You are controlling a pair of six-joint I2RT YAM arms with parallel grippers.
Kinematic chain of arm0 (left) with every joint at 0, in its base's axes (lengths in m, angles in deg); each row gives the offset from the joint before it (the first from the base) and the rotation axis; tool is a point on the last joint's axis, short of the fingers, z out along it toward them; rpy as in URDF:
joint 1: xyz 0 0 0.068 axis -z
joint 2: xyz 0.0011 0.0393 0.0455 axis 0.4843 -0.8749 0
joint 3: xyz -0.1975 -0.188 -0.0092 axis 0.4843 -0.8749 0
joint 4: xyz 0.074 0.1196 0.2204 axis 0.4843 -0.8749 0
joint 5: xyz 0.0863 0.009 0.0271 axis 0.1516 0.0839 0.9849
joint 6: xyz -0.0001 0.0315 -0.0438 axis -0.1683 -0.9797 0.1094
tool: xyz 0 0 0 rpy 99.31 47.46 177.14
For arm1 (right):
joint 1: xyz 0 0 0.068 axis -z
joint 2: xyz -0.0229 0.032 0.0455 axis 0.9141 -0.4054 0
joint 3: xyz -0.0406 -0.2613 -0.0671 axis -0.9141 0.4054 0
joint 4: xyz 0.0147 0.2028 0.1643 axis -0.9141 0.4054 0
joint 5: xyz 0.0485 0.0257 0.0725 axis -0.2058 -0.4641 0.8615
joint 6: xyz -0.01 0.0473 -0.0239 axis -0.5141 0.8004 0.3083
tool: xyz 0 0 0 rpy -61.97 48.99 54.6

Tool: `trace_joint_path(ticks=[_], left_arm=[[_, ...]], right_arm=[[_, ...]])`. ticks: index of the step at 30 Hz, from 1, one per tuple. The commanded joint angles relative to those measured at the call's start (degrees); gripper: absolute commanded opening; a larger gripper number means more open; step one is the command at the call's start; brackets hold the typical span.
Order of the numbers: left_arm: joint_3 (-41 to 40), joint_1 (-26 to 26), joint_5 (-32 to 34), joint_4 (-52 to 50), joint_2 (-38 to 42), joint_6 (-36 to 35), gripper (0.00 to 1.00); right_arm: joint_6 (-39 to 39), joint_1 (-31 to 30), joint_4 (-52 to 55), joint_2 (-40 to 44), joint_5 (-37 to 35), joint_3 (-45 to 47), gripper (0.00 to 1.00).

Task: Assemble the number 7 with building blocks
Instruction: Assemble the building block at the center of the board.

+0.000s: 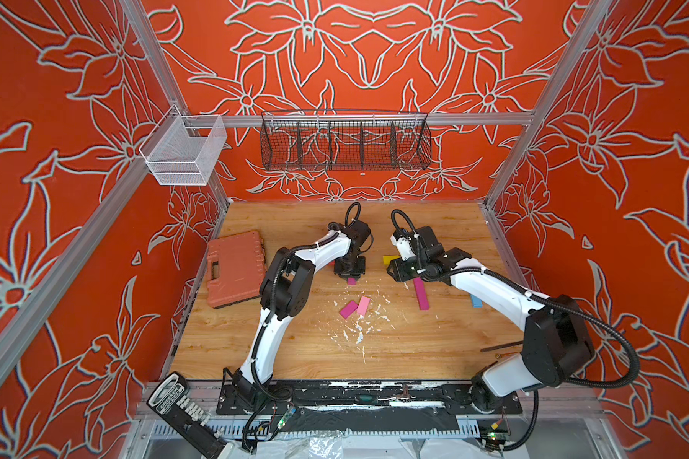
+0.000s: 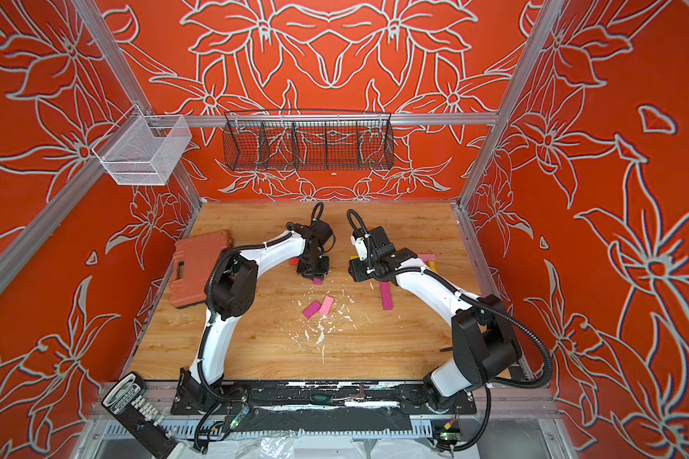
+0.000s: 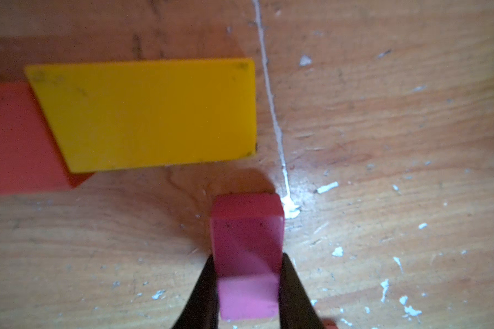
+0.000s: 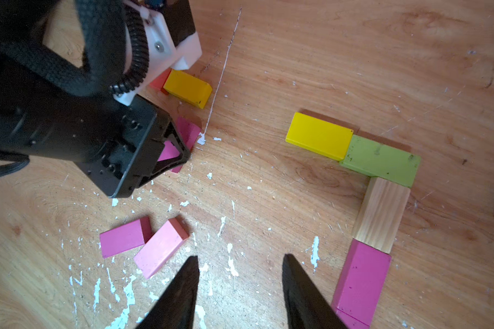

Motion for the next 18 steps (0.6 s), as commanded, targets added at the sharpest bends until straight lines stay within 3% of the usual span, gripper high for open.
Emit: trace_joint_path(ticks=[1,9,18], left_arm=[[0.08,-0.64,-0.61,0.33,-3.12,-0.18,0.21],[0.71,-0.82,-1.39,0.17,-3.64,-0.69,0.26],[0.35,-0.91,-0.93,-0.15,-2.77,-0.75,0.49]], right_arm=[[-0.44,0.27,-0.51,-0.29,0.55,0.12,0.5],[-0.7,0.27,-0.58,-0.38,0.71,-0.08,0.5],[-0.63,0.31,-0.79,-1.05,1.32,-0.78,0.5]])
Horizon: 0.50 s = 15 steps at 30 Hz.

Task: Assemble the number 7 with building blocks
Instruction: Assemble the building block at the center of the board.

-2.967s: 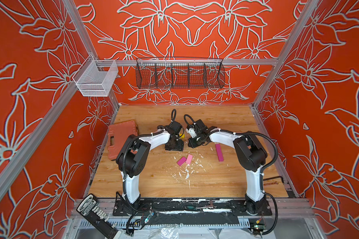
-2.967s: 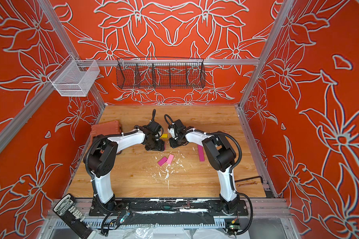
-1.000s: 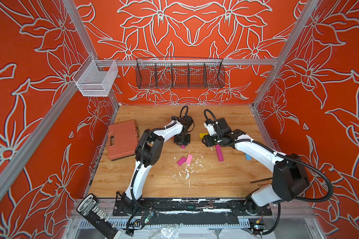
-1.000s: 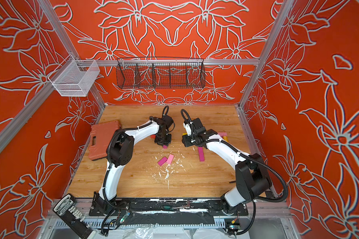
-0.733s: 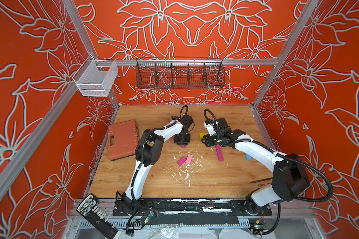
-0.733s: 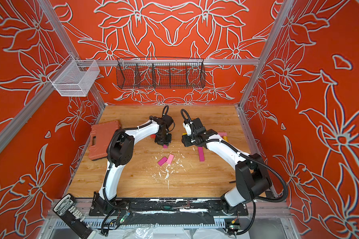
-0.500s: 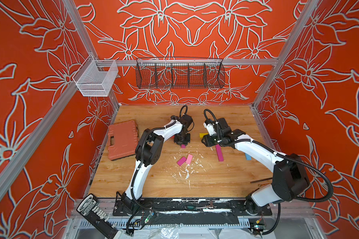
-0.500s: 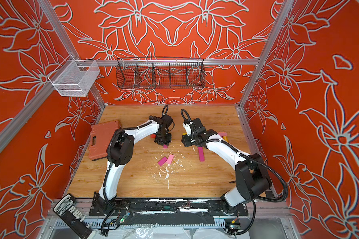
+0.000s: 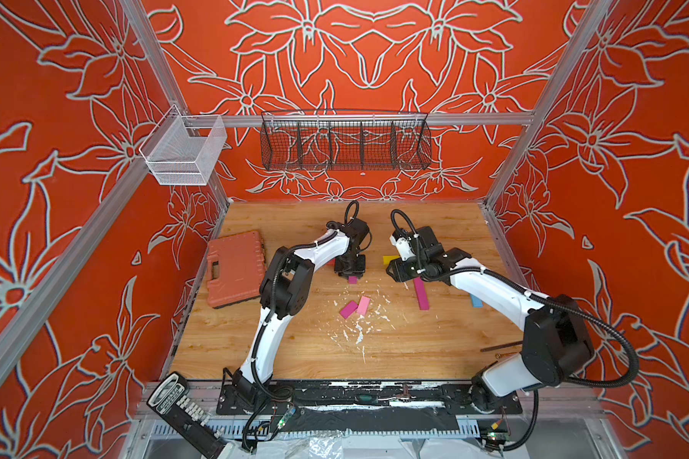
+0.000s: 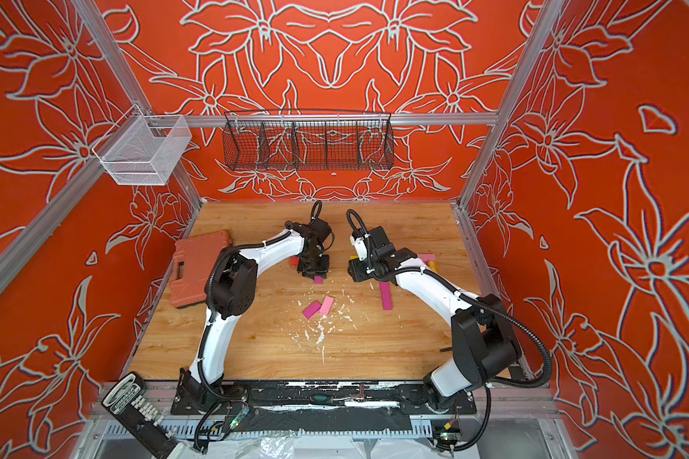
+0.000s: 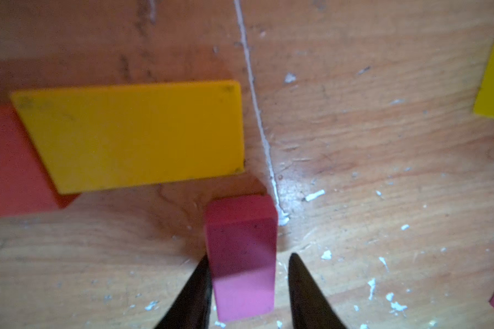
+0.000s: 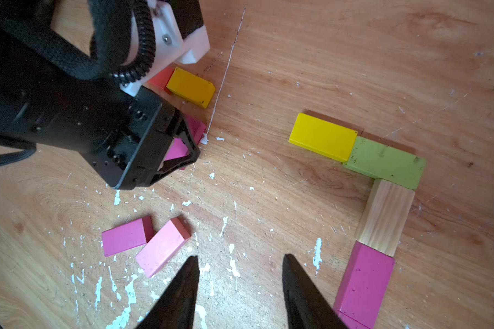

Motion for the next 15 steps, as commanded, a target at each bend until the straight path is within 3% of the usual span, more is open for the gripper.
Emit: trace_joint_path(ticks=[1,9,15], left_arm=[[-0.42,-0.38,0.55,-1.13,-2.18,-0.11,0.5],[-1.0,-0.38,1.1,-1.95,1.18,-0.2,0.64],[-4.02,-0.78,1.4,-3.1,9.04,-0.8,0.83]], right_arm=[[-0.33,0.27,-0.54,-0.88,0.86,-0.78,0.5],[-1.34,0.27,-0.28,-0.41,-0.25,-0.52,0.5],[-2.01,0.31,-0.01,0.39,-0.74,-0.28,0.5]])
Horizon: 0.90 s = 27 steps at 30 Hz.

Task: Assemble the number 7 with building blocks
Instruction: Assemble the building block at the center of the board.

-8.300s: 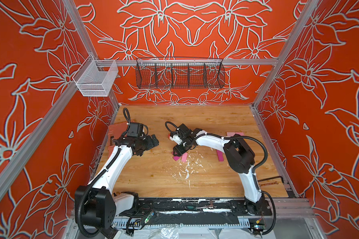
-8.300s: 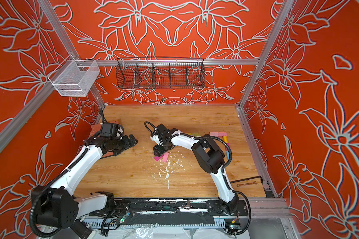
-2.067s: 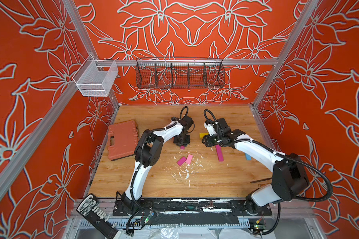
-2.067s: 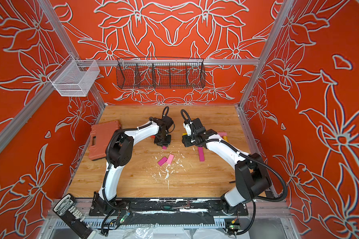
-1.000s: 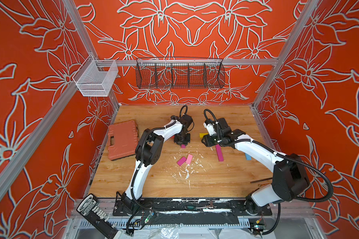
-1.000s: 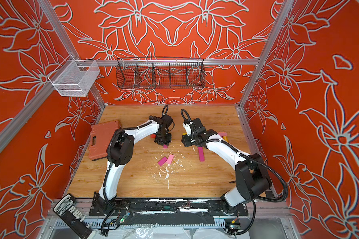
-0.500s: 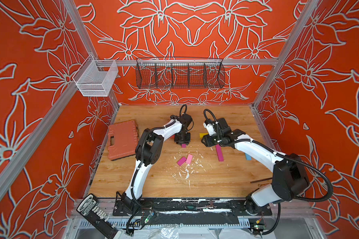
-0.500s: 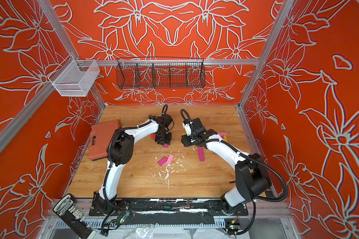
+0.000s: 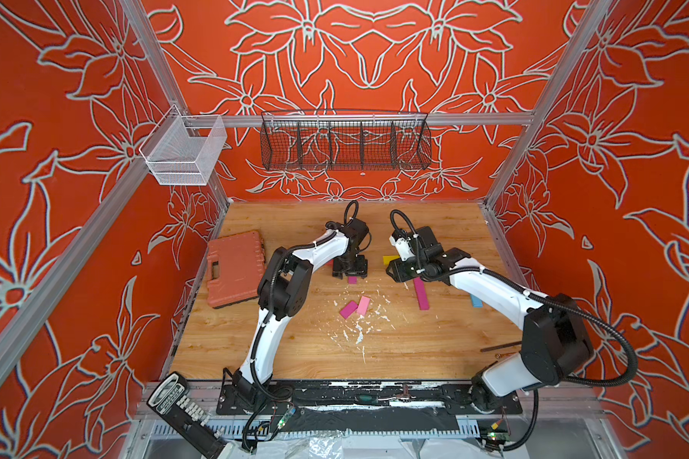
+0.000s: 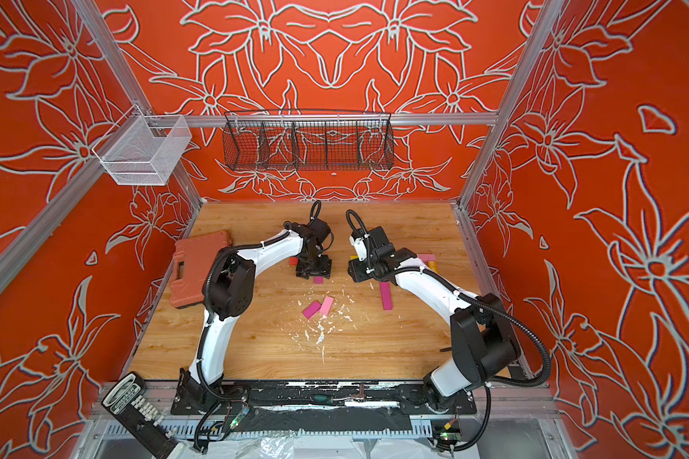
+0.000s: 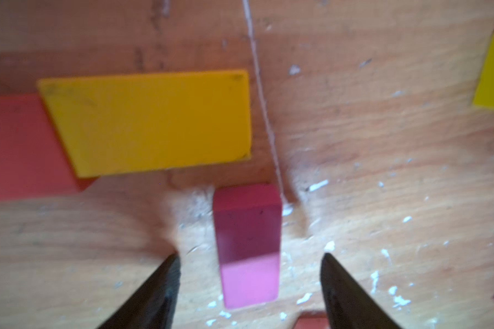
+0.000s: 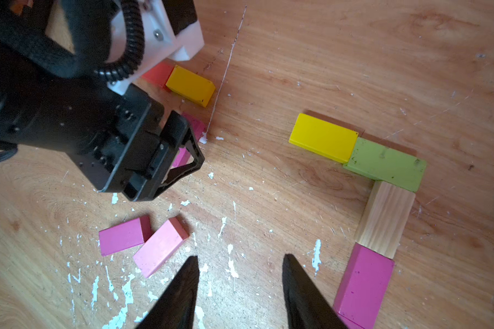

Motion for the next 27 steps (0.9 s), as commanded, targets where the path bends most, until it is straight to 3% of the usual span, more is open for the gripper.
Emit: trace_joint_path(ticks=[1,8,11,19,27], left_arm=[[-2.08,-0.69,1.29,-3.11,7.49,-0.94,0.86],[-11.78,-3.4,4.09,-4.22,20.56,-1.91,1.0],[-16.87,-5.75,4.11,-4.02,26.97,-2.06,0.97],[-30.06,-10.84,3.15,-3.44,42.78,-3.48,0.97],[-36.74,-12.56,1.67,-2.77,51.15,-4.34,0.97]], right_arm=[[-1.25,0.26,-0.02,0.52,-0.33,-0.33,0.5],[-3.79,-0.63,-4.16,-1.64,6.99,0.98,0.54],[-6.21,-2.71,-5.93,-4.52,10.12,0.67,0.57],[-8.11,-7.71,-10.22,-15.31,10.3,-3.07,0.65],[-11.95,-8.42,-8.82,-21.3,8.15,-6.25,0.6]])
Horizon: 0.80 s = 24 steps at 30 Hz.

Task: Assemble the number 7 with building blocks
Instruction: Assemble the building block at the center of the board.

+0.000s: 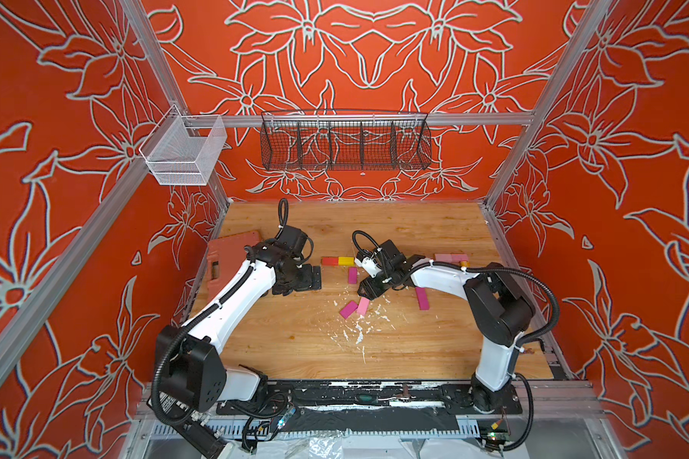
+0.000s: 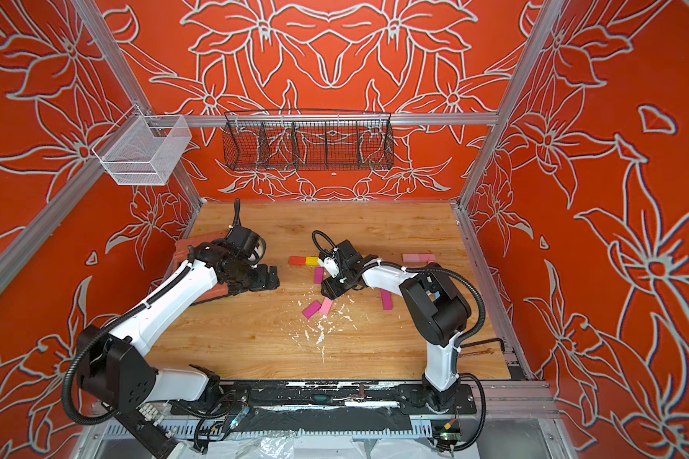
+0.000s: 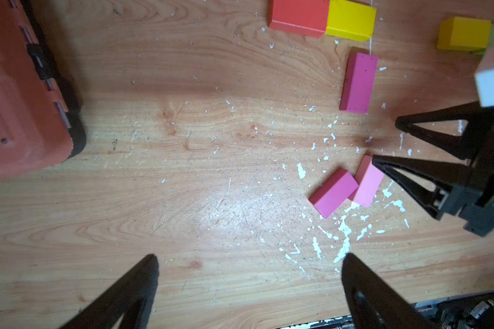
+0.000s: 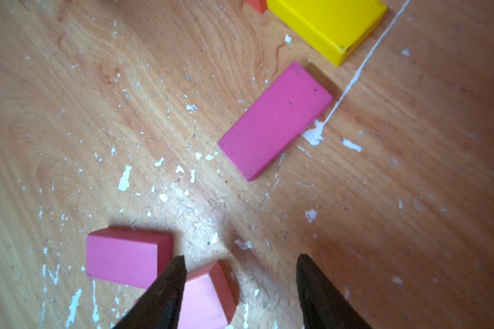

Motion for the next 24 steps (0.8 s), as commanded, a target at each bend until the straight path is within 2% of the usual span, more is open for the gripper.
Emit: trace_joint_path(ticks=[1,6,11,18,24], left_arm=[[-1.3,-0.53,-1.06,-0.34,2.26,-0.95,0.97],[-1.83,-0.8,-1.09,-1.6,4.37,-1.5,0.97],[-3.33,-0.91,-2.01,-2.59,7.64,-2.74,0.97],[-5.66,-0.98,-2.17,-2.8,12.32,-3.7,0.97],[-6.14,-1.15,-2.37,-2.24,12.86,-3.91,0.97]], right_arm=[[-4.43,-0.34,-0.15,-1.65,-0.35,-2.28,0.59],[-8.01,-0.38,-1.73,-3.66,-1.05,-3.03,0.52],[-12.09,-0.33,-1.45,-6.44,-0.51,-6.04,0.53],[-13.25,-0.29,-1.32,-10.93,-1.14,-10.22,0.51],[-15.17,-0.29,-1.11,-12.03,-1.07,-10.55,0.49]])
